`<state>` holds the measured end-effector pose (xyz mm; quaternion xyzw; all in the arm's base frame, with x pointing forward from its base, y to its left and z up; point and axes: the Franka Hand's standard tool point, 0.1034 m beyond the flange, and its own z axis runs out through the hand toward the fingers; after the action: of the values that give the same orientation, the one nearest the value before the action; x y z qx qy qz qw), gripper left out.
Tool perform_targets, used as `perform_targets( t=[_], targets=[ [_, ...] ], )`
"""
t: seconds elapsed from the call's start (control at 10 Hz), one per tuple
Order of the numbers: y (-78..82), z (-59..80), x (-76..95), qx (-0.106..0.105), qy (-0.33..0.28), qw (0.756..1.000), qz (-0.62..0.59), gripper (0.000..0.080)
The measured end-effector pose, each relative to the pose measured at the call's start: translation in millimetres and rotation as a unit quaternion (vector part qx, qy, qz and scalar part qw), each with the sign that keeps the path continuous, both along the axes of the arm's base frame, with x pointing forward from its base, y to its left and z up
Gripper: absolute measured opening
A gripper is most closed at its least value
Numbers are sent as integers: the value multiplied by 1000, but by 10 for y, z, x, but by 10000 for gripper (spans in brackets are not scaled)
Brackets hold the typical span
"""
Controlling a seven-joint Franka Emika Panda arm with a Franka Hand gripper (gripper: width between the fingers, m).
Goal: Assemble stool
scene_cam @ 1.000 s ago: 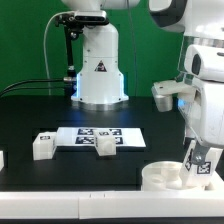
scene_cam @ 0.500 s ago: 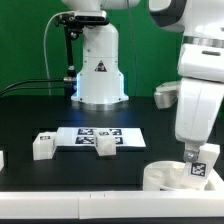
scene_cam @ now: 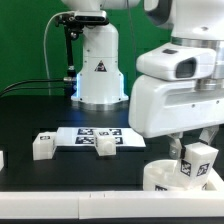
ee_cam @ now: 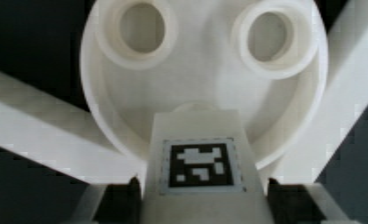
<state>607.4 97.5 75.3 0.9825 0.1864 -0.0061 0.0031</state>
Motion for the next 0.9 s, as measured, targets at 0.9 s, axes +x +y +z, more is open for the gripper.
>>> perform_targets(
  t=[0.9],
  targets=[
    [-160,-29,-26,9,-15,908,-419,335]
  ],
)
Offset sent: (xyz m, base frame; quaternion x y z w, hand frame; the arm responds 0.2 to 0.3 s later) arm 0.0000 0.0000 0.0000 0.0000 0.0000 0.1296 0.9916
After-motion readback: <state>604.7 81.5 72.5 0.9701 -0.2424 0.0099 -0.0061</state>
